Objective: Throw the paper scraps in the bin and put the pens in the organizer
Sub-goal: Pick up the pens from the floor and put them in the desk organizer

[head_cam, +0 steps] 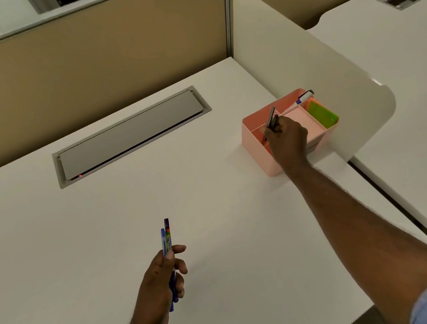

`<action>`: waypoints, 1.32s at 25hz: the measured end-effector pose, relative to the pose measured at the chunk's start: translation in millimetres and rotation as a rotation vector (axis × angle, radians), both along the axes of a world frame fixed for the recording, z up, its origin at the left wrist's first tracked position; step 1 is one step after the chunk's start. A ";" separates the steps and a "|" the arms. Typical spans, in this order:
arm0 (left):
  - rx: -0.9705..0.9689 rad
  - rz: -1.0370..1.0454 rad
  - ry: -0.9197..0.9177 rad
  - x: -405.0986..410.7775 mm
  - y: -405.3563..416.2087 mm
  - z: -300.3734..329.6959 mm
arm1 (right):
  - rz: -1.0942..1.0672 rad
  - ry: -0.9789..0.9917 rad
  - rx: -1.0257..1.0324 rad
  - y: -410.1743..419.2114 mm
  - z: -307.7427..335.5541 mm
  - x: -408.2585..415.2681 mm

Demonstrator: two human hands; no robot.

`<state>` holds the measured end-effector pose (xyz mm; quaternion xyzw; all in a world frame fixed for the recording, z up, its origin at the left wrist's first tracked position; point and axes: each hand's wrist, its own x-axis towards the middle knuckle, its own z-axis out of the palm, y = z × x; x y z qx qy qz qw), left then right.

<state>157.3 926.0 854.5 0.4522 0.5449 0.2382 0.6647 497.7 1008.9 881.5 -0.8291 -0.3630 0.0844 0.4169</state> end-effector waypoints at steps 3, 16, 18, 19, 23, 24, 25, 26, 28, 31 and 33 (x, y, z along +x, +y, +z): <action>-0.005 -0.018 0.012 5.3 3.2 1.9 | 0.026 0.006 -0.043 1.8 -3.3 2.2; 0.045 -0.094 0.027 17.3 20.6 13.2 | 0.036 0.194 0.053 -20.1 -9.4 5.9; 0.047 -0.092 0.022 15.7 20.2 12.0 | 0.055 0.168 0.043 -23.4 -7.9 8.0; 0.046 -0.089 0.019 15.3 19.6 11.2 | 0.069 0.162 0.049 -26.7 -6.8 9.0; 0.033 -0.077 0.012 14.6 17.6 9.3 | 0.126 0.197 0.083 -43.4 -2.6 2.2; 0.030 -0.078 0.010 14.9 17.1 9.8 | 0.100 0.151 0.111 -49.3 -1.7 -3.0; 0.028 -0.081 0.005 15.8 16.5 10.4 | 0.066 0.069 0.162 -56.0 -1.0 -9.4; 0.026 -0.083 -0.002 16.7 16.0 11.1 | 0.050 -0.026 0.228 -63.2 -0.8 -18.1; 0.017 -0.094 -0.013 18.8 15.8 12.7 | 0.175 -0.158 0.323 -77.6 -4.3 -44.2; -0.039 -0.153 -0.032 23.1 15.6 14.8 | 0.552 -0.297 0.267 -95.5 -14.8 -98.4; -0.082 -0.230 -0.040 24.5 14.7 17.0 | 0.750 -0.486 0.196 -101.0 -25.8 -128.1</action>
